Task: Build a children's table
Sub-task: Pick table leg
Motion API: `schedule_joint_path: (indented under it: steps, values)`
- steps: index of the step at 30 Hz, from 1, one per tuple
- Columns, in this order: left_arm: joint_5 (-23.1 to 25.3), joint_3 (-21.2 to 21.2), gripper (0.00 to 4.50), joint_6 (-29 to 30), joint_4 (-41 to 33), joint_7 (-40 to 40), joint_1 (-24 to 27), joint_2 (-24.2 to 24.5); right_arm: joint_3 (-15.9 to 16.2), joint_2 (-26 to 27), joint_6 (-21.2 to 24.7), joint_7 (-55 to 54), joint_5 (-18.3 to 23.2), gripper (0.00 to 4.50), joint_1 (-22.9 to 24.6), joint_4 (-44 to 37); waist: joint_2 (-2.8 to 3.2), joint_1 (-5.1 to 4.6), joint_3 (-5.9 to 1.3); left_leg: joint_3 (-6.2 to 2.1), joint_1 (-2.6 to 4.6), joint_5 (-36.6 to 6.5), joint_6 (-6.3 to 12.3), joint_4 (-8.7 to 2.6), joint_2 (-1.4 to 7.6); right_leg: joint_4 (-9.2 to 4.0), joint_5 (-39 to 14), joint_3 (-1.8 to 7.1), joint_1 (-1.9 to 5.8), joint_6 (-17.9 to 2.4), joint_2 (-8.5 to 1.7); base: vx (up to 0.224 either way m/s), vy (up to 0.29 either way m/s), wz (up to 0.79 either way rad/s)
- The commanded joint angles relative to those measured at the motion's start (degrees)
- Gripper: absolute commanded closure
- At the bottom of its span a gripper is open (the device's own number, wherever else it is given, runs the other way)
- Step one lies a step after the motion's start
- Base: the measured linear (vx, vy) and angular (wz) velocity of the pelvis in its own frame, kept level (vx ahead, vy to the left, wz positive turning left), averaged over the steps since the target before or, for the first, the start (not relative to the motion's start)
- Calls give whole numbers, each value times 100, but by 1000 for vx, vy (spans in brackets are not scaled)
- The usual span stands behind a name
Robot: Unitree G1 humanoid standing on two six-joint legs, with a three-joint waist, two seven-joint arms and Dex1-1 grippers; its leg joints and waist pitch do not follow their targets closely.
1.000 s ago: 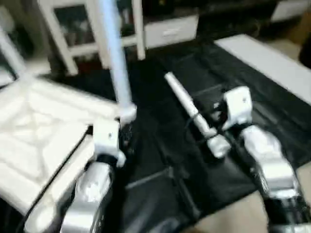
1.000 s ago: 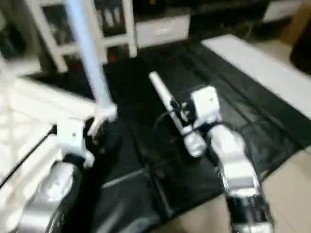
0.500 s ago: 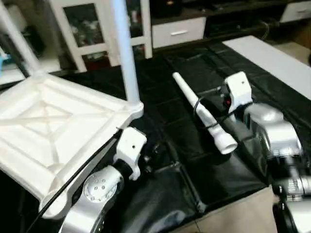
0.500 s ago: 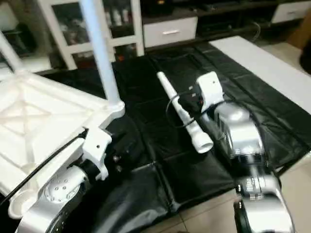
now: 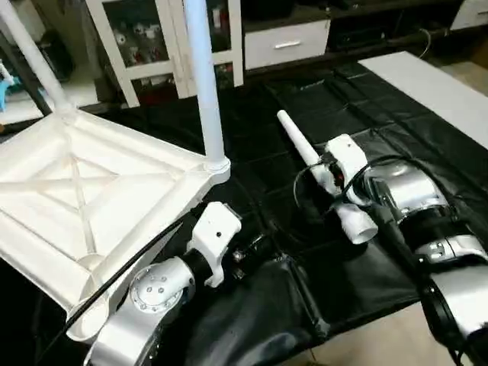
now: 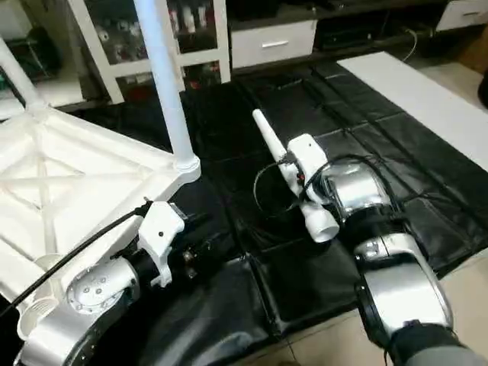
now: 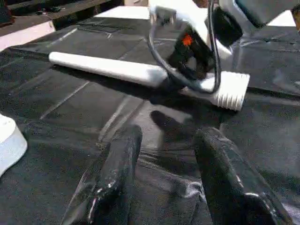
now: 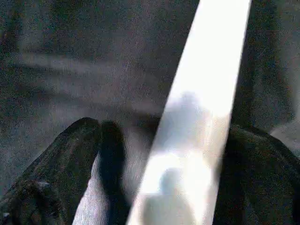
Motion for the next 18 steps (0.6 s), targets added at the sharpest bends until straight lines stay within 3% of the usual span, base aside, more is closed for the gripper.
schedule_joint_path:
  steps: [1, 5, 9, 12, 18]
  values:
    - [-22, -37, 232, 57, -133, -38, 11, 39, 139, -48, 119, 54, -128, 30, -57, 88, -121, 41, -398, -181, 122, -233, 693, -440, 509, -363, 302, 215, 230, -1791, -423, 0, 0, 0]
    - [-63, -77, 232, 114, -229, -111, 20, 73, 179, -85, 112, 79, -170, 66, -114, 284, -109, 72, -365, -151, 178, -815, 310, -494, 529, -421, -314, 229, 194, -1703, -412, 0, 0, 0]
    - [-92, -87, 232, 167, -282, -143, 12, 108, 202, -101, 100, 134, -212, 93, -153, 398, -89, 62, -351, -158, 157, -1057, 59, -535, 527, -419, -476, 232, 197, -1589, -412, 0, 0, 0]
    - [-75, -89, 232, 178, -288, -146, 4, 112, 185, -109, 96, 135, -226, 126, -159, 422, -111, 54, -350, -155, 145, -1090, 35, -538, 518, -437, -484, 243, 205, -1557, -426, 0, 0, 0]
    - [-81, -62, 232, 171, -254, -122, -23, 103, -3, -105, 52, -2, -136, 165, -163, 443, -91, 46, -364, -156, 138, -961, 82, -527, 517, -425, -344, 240, 208, -1570, -422, 0, 0, 0]
